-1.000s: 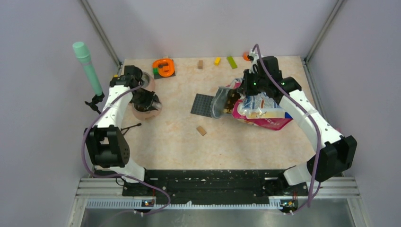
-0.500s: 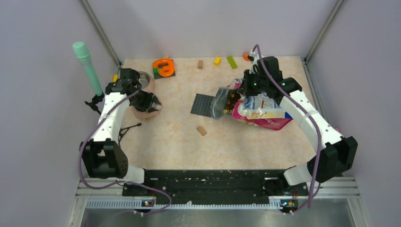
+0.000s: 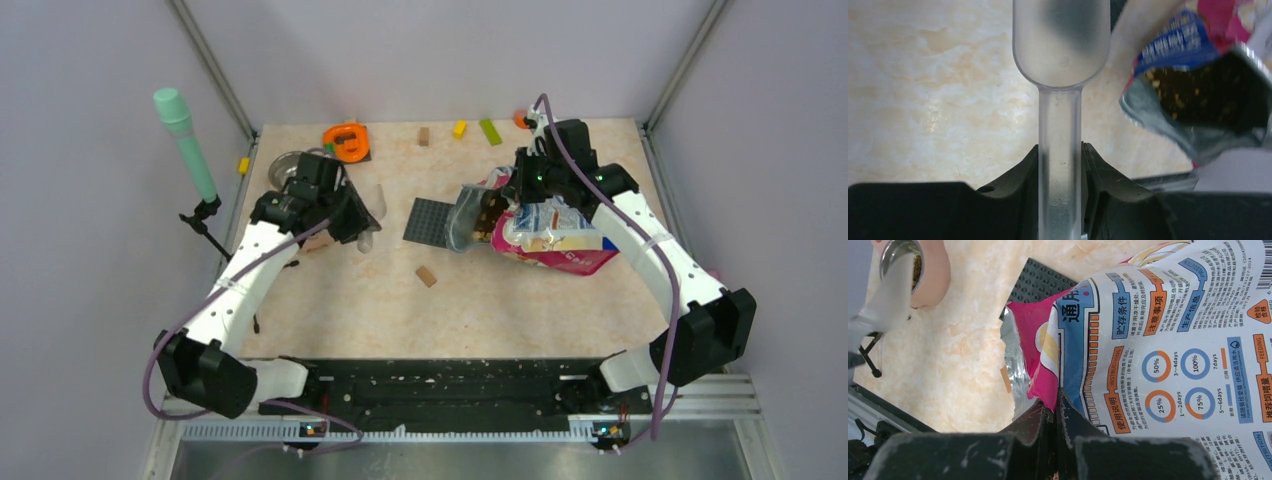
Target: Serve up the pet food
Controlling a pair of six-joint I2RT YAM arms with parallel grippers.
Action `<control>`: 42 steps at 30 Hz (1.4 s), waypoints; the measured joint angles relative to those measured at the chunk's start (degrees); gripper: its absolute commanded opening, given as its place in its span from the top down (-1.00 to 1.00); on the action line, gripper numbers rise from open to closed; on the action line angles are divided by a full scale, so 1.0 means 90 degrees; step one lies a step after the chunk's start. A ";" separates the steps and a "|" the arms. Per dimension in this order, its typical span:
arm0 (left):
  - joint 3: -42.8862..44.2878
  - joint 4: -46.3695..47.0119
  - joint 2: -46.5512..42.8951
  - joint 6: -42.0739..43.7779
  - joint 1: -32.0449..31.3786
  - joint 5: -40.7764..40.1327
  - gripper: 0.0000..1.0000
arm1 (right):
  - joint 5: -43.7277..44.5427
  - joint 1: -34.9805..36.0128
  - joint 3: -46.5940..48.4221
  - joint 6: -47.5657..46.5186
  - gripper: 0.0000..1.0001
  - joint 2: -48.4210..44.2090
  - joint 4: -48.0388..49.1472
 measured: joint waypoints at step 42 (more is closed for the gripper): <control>0.1406 -0.0775 0.0947 0.4643 -0.2263 0.1797 1.00 | 0.0061 0.0000 0.0044 0.0010 1.00 0.0000 -0.0070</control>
